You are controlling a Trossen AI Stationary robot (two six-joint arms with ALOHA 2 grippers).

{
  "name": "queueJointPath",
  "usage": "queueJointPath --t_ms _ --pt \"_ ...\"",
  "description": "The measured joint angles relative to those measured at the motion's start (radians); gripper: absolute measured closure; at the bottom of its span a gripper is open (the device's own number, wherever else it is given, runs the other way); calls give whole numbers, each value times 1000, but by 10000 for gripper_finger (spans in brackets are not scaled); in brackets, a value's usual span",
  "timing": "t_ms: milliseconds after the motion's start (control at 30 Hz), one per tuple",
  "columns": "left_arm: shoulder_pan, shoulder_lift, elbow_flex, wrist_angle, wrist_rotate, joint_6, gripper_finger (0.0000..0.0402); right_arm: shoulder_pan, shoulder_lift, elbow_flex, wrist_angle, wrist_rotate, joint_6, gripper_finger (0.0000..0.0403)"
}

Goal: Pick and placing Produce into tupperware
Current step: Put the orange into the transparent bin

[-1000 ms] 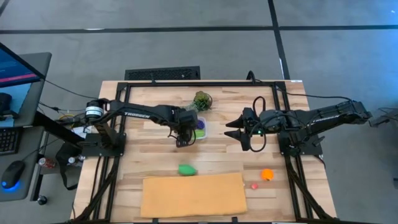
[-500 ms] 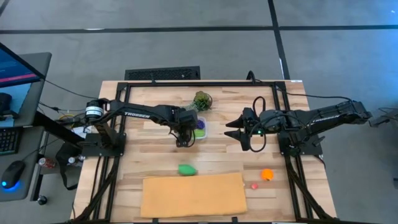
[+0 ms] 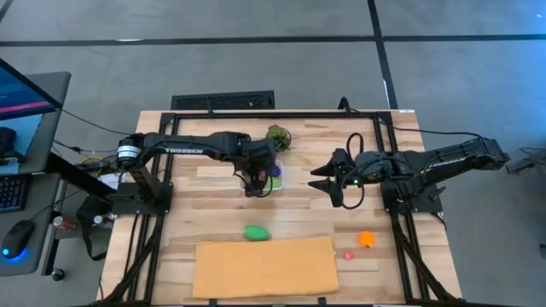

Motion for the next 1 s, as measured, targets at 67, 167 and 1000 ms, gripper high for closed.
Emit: queueJointPath --t_ms 67,167,1000 --pt "0 0 33 -4 72 -8 70 0 7 0 -15 -1 1 198" --pt "0 -1 64 14 208 -27 70 -7 18 0 -12 1 32 198" --pt "-64 -1 94 17 321 -98 70 283 -42 0 -500 -366 657 290"
